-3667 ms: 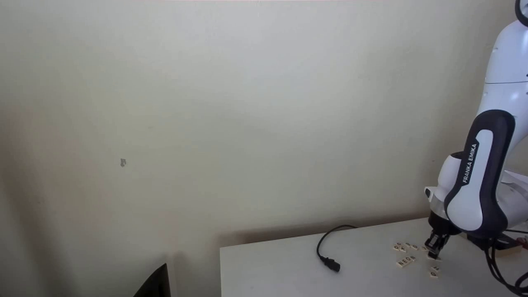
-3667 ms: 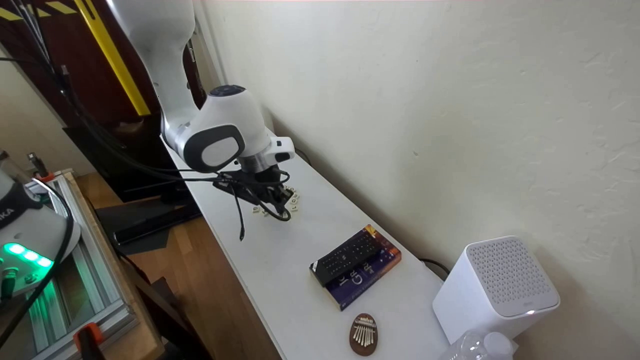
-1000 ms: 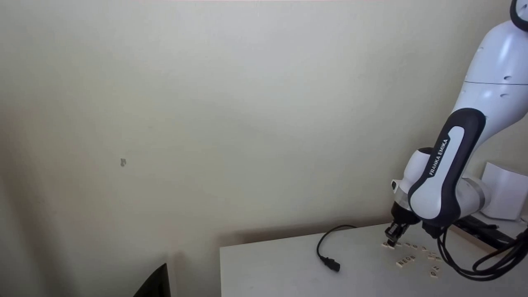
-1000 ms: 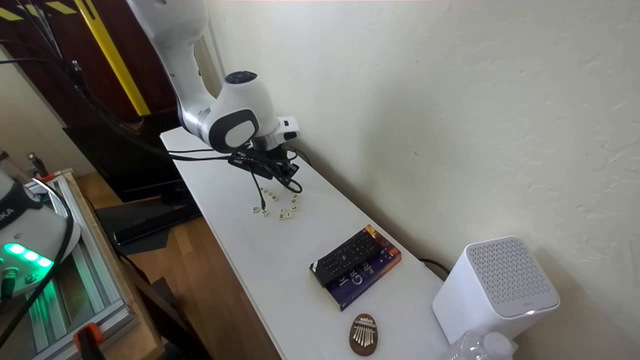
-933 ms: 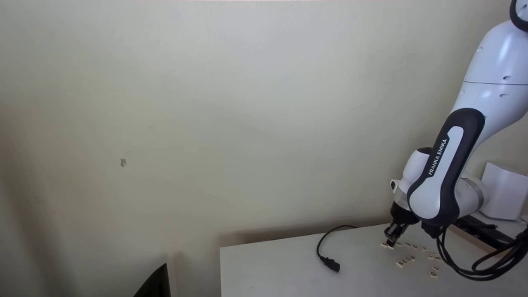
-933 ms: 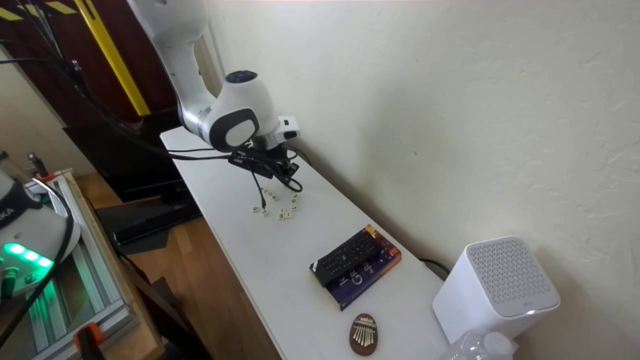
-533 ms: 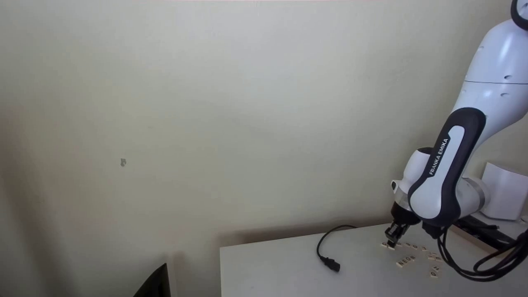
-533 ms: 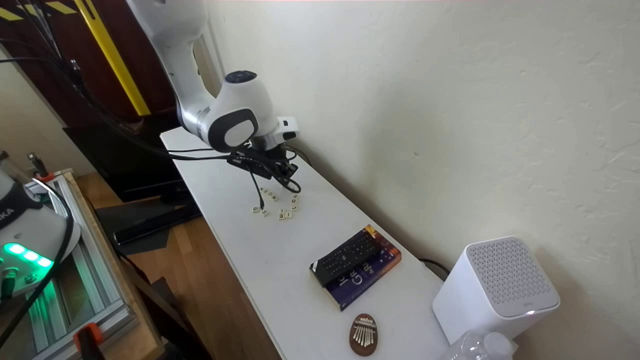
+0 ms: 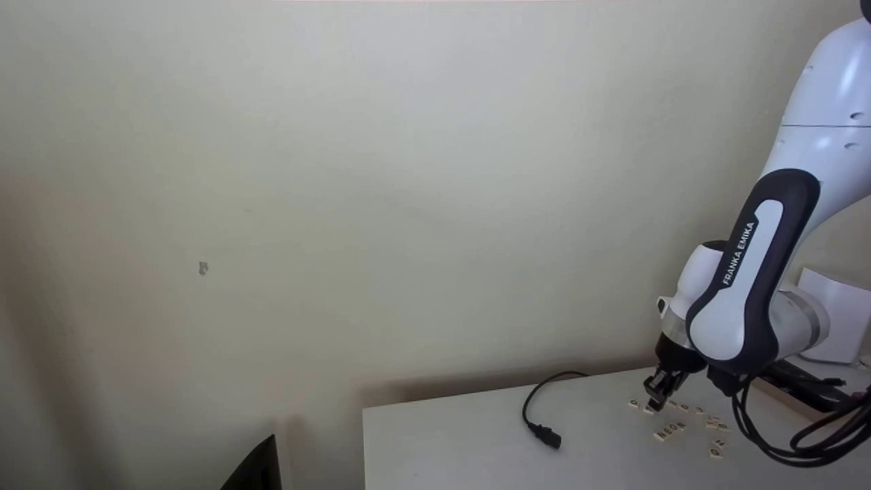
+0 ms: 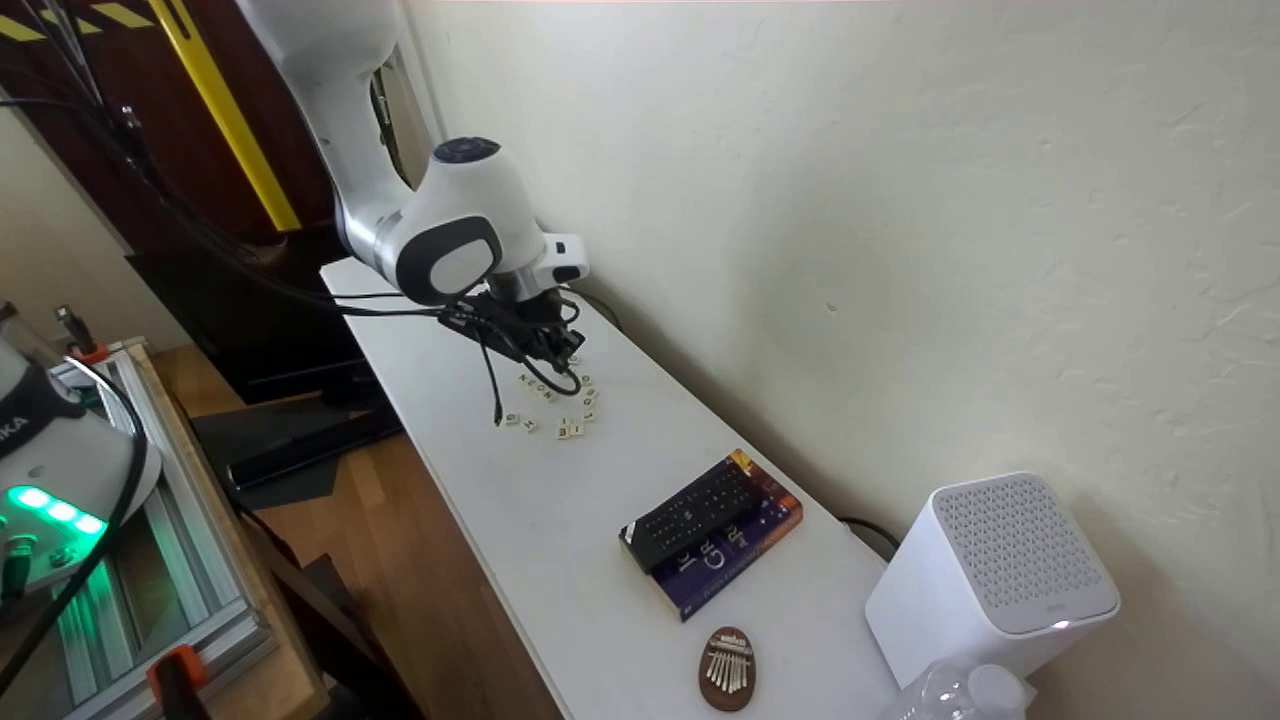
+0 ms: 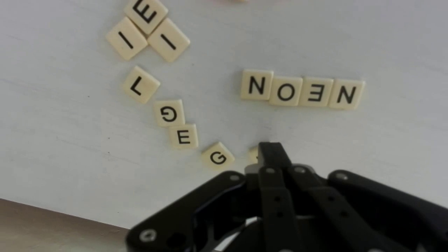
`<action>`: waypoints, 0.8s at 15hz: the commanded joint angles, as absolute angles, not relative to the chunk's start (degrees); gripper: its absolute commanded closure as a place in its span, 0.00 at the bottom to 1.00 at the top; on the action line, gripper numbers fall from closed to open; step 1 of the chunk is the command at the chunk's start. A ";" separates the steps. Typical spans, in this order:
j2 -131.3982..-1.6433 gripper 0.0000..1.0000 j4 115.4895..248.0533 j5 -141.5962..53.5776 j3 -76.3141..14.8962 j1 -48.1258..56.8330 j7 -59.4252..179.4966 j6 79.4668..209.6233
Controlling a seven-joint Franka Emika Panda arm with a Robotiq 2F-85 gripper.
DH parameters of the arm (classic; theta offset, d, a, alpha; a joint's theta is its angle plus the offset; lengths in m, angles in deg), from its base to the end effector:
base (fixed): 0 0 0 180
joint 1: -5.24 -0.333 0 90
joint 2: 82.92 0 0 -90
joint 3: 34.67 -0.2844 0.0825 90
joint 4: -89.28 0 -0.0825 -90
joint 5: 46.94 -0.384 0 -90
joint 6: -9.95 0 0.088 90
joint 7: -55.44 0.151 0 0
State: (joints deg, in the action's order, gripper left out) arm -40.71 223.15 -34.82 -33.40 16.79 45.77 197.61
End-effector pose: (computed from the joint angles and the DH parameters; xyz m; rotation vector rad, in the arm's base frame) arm 0.4674 -0.0858 -0.0199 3.0706 0.2535 0.3003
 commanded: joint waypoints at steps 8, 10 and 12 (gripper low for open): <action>-47.08 0.72 230.00 -36.74 -34.29 17.26 48.12 196.18; -47.96 0.59 230.84 -37.02 -34.29 17.16 48.49 195.59; -48.73 0.45 231.54 -37.24 -34.35 17.21 48.68 194.90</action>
State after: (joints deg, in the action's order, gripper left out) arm -45.65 229.00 -35.43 -33.66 17.02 48.34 196.95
